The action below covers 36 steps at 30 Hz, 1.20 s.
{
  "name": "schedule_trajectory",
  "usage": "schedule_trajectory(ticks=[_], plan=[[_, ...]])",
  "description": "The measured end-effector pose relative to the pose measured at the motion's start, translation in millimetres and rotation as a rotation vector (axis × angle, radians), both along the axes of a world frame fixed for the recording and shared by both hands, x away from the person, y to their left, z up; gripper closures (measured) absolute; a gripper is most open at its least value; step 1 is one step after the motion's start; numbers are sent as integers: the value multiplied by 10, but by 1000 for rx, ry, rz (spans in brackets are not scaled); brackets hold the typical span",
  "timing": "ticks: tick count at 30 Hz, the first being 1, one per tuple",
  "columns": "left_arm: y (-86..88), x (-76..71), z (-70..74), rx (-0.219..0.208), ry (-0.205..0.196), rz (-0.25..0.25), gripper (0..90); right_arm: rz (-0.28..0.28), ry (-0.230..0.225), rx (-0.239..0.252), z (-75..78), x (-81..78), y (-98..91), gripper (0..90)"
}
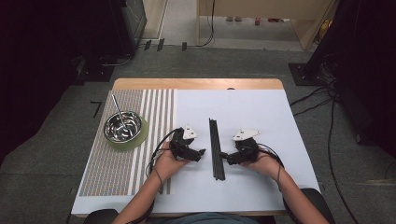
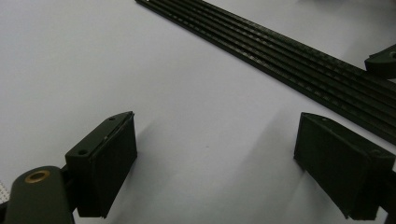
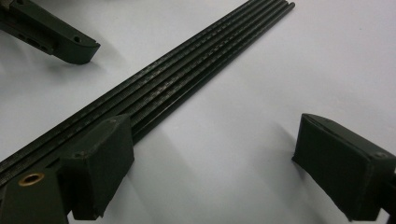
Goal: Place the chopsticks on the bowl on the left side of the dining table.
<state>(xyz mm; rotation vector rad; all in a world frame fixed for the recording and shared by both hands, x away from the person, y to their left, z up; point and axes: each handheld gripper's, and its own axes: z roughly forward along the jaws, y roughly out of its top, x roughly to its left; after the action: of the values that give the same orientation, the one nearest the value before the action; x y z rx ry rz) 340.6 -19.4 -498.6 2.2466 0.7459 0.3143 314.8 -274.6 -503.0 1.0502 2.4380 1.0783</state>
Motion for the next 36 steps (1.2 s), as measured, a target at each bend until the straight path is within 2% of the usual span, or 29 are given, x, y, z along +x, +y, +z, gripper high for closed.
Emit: schedule_trajectory(ticks=[15,25,27,29,31,36], plan=[[4,5,1,-2,3,-4,132,1,0,1,0,1,-1,114],[6,32,38,4,12,-41,143,1,-1,0,0,0,-1,114],[0,33,46,-5,17,-43,143,0,1,0,0,-1,0,114],[-11,36,71,-41,40,-40,143,0,0,0,0,-1,0,114],[-18,39,72,-54,50,-41,143,0,0,0,0,-1,0,114],[-57,32,84,-62,52,-49,158,0,0,0,0,-1,0,114]])
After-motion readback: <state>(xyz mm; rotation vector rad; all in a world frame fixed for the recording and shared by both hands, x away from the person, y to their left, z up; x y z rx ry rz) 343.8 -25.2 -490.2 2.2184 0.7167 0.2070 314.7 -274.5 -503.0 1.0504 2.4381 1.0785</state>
